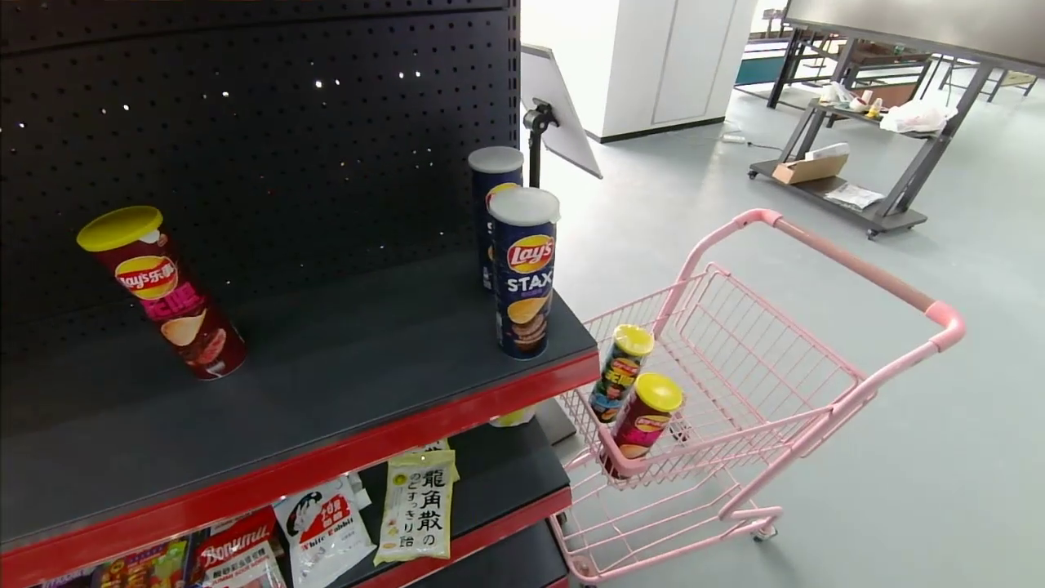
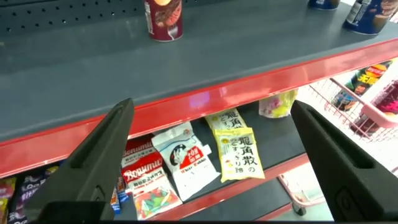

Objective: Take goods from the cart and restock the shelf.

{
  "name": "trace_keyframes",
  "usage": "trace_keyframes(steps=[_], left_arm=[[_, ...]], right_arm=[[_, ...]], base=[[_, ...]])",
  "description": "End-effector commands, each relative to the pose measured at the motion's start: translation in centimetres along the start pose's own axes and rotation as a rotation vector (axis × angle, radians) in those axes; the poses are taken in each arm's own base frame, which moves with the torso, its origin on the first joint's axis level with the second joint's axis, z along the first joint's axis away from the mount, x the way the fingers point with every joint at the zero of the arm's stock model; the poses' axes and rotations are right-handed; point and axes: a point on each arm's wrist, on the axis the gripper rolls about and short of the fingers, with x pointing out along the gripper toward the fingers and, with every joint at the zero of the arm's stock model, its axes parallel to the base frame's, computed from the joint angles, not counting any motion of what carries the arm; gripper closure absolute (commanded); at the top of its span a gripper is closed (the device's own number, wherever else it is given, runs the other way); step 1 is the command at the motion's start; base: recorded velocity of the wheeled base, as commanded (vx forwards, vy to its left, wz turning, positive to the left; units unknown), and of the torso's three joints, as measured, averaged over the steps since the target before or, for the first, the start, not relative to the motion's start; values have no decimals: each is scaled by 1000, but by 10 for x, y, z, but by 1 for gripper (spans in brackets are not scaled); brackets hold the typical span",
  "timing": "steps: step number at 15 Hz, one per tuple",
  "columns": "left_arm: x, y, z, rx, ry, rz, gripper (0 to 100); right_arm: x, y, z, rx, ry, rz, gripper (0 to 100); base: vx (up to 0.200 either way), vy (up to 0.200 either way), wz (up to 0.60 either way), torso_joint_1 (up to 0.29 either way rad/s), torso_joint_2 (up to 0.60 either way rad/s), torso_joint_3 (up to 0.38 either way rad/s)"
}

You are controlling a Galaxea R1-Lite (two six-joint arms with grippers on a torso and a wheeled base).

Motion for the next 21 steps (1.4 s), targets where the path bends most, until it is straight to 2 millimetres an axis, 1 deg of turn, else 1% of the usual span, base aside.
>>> trace_keyframes(steps=[1,13,17,21], left_arm=[[0,0,0,0,2,1,0],[0,0,0,0,1,1,0],[0,0,0,0,1,1,0],[0,0,0,0,2,1,0]], right_arm=[[0,0,0,1,1,-1,0],[0,0,0,1,1,-1,0],[0,0,0,1,1,-1,0],[0,0,0,1,1,-1,0]], base=[[0,0,0,-105,246,154],[0,0,0,-144,355,210],[0,0,0,-139,390,248],[0,0,0,-177,511,336]])
